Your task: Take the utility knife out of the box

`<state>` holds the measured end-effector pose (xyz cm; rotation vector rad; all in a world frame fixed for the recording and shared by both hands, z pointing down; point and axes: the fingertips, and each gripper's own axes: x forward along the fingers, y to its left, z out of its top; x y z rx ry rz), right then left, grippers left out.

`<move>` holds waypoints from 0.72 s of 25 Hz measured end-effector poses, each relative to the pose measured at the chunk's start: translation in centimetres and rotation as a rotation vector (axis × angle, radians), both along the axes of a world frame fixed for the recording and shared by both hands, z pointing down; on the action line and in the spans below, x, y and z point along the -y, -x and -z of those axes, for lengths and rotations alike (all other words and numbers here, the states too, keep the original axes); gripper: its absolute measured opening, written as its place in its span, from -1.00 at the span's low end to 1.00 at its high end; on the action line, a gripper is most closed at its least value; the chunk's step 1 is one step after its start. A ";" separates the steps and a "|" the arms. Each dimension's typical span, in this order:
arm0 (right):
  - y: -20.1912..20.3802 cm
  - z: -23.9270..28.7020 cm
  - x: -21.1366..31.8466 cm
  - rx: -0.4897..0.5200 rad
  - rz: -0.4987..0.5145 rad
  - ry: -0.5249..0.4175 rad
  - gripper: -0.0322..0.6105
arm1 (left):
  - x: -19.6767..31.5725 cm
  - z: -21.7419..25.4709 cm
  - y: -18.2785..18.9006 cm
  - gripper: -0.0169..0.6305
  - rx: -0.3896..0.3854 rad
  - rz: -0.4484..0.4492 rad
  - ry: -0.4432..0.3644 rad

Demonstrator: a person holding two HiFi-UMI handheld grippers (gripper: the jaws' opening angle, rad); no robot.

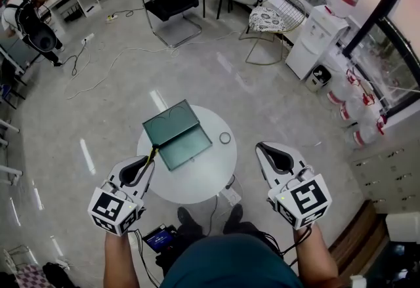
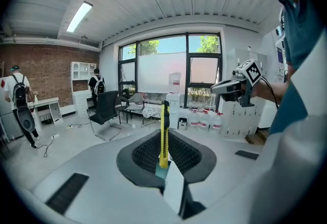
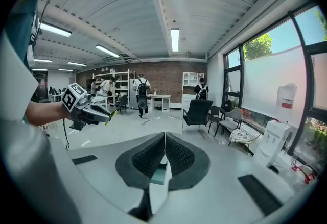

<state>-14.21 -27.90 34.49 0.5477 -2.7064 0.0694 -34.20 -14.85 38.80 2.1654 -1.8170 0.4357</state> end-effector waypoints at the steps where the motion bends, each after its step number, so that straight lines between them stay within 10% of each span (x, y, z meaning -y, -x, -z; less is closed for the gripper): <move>1: 0.1 0.2 -0.5 -0.005 0.012 -0.010 -0.79 | -0.3 0.5 -0.3 -0.77 -0.009 0.000 -0.009; 18: -0.3 2.2 -5.4 -0.017 0.051 -0.042 -0.79 | -4.1 5.0 -1.9 -0.77 -0.015 -0.004 -0.076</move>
